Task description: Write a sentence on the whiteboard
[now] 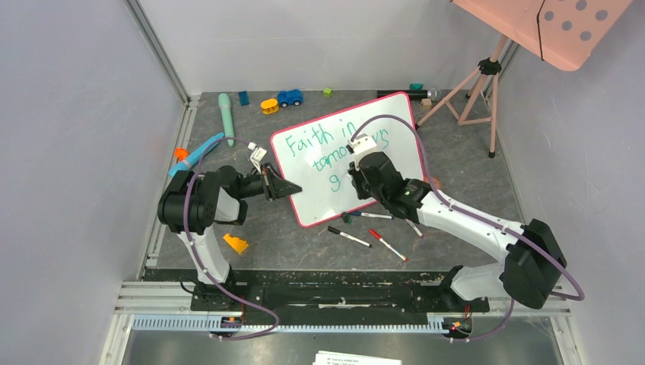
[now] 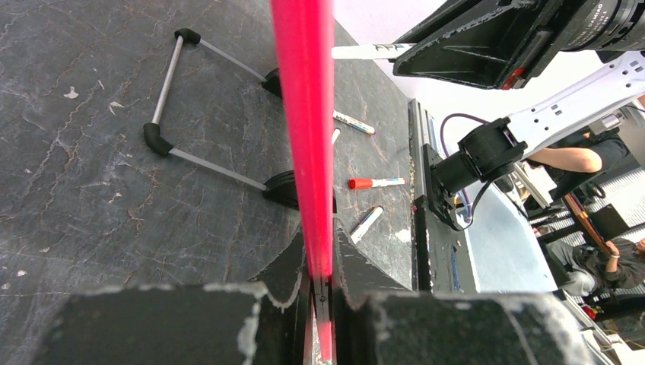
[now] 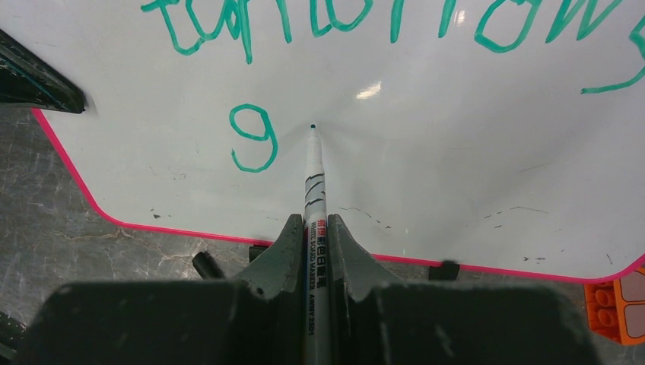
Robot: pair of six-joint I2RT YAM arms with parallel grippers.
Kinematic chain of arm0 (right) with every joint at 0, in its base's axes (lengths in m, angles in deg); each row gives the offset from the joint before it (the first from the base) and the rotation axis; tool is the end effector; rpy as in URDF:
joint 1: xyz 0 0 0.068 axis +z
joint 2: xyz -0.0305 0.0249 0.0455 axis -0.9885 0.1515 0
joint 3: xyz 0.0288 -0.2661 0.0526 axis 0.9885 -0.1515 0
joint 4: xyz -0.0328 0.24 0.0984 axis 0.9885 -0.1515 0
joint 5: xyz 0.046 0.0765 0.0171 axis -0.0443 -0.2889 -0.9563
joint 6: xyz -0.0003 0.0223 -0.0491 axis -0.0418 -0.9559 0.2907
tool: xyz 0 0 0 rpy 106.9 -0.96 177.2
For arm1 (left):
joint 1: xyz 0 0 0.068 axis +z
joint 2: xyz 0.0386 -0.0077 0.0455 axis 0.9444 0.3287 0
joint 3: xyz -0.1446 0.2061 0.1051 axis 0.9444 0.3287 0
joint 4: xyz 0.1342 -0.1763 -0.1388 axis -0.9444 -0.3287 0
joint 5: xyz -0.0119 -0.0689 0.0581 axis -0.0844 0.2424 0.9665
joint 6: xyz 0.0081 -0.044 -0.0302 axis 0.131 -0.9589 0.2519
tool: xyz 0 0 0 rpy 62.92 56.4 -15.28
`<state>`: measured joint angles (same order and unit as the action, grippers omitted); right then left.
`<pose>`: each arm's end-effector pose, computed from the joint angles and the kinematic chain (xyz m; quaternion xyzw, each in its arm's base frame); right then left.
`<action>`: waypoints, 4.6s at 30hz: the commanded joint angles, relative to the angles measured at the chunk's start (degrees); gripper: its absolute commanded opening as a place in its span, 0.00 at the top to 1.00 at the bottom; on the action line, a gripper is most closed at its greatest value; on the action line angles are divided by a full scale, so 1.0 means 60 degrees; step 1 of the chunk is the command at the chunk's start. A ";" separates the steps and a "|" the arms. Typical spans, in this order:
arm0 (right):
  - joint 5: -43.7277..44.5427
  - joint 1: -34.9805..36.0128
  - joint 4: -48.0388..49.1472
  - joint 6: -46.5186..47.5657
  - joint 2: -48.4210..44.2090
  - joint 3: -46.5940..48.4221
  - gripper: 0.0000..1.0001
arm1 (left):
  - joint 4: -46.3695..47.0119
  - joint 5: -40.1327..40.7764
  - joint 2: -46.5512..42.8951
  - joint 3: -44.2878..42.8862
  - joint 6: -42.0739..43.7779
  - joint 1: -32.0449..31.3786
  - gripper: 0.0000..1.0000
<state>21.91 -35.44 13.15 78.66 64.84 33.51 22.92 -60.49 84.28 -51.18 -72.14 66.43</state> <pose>0.2129 0.2053 0.2709 -0.2057 0.8571 0.1067 0.4601 0.2827 -0.0555 0.1406 0.2155 0.6638 -0.6072 0.3798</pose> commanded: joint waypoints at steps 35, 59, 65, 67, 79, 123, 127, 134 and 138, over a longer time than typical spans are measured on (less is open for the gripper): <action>0.0093 -0.0042 -0.0148 0.0470 0.0141 0.0006 1.00 | 0.0710 -0.0578 -0.0187 -0.0089 0.0619 -0.0149 0.98; 0.0186 -0.0390 -0.0127 0.0619 0.0588 0.0905 1.00 | 0.0720 -0.0576 -0.0207 -0.0081 0.0622 -0.0158 0.98; -0.0285 -0.0390 0.0205 0.0544 0.0541 0.0779 1.00 | 0.0714 -0.0574 -0.0212 -0.0078 0.0619 -0.0149 0.98; -0.0391 -0.0389 0.0369 0.0535 0.0488 0.0703 1.00 | 0.0710 -0.0582 -0.0204 -0.0084 0.0629 -0.0149 0.98; -0.0512 -0.0390 0.0220 0.0512 0.0299 0.0492 1.00 | 0.0710 -0.0576 -0.0189 -0.0088 0.0615 -0.0140 0.98; -0.0863 -0.1386 -0.0240 0.0534 0.0106 0.0390 1.00 | 0.0710 -0.0566 -0.0212 -0.0064 0.0619 -0.0133 0.98; -0.0804 -0.1386 -0.0226 0.0523 0.0197 0.0429 1.00 | 0.0714 -0.0557 -0.0189 -0.0068 0.0619 -0.0135 0.98; -0.1113 -0.1386 -0.0043 0.0543 0.0260 0.0438 1.00 | 0.0710 -0.0549 -0.0203 -0.0060 0.0622 -0.0134 0.98; -0.1286 -0.1386 -0.0032 0.0494 0.0197 0.0239 1.00 | 0.0718 -0.0554 -0.0204 -0.0066 0.0638 -0.0134 0.98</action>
<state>15.85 -43.59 10.77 81.77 65.48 36.07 22.92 -60.46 84.28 -51.18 -72.17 66.45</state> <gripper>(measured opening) 0.121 0.122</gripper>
